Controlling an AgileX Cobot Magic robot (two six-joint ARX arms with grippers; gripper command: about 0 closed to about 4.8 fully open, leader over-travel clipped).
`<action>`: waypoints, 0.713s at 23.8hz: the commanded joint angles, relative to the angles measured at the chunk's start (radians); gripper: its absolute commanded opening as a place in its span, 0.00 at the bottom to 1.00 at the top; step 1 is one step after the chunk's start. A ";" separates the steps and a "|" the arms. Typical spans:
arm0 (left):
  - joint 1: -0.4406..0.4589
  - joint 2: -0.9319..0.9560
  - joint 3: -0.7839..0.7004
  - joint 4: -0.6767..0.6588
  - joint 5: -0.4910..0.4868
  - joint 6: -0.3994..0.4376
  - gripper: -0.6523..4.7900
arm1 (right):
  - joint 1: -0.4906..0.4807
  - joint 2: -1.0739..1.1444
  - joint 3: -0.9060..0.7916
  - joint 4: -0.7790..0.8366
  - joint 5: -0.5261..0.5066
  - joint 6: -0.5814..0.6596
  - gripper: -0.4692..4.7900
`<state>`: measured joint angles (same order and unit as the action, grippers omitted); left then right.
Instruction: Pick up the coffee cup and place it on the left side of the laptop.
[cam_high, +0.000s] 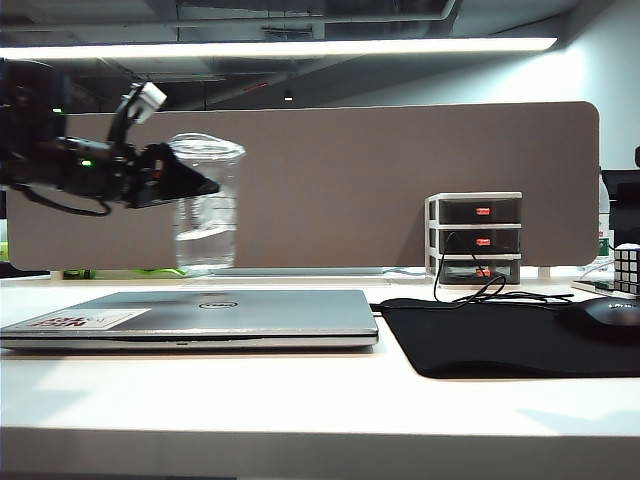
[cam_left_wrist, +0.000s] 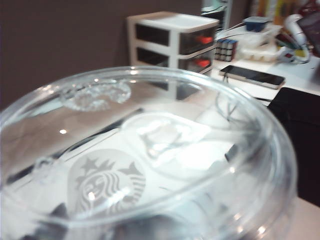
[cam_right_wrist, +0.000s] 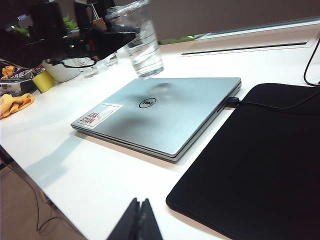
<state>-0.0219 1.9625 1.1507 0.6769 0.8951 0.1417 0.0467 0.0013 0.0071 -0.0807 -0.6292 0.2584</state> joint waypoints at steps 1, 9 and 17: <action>0.029 -0.066 -0.077 0.039 -0.019 0.001 0.79 | 0.001 -0.002 -0.006 0.010 -0.004 0.003 0.09; 0.100 -0.173 -0.235 0.098 -0.079 -0.002 0.79 | 0.001 -0.002 -0.006 0.010 -0.006 0.003 0.09; 0.158 -0.262 -0.309 0.096 -0.144 -0.003 0.79 | 0.000 -0.002 -0.006 0.010 -0.006 0.003 0.09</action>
<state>0.1242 1.7206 0.8516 0.7429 0.7670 0.1398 0.0467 0.0013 0.0071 -0.0807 -0.6323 0.2584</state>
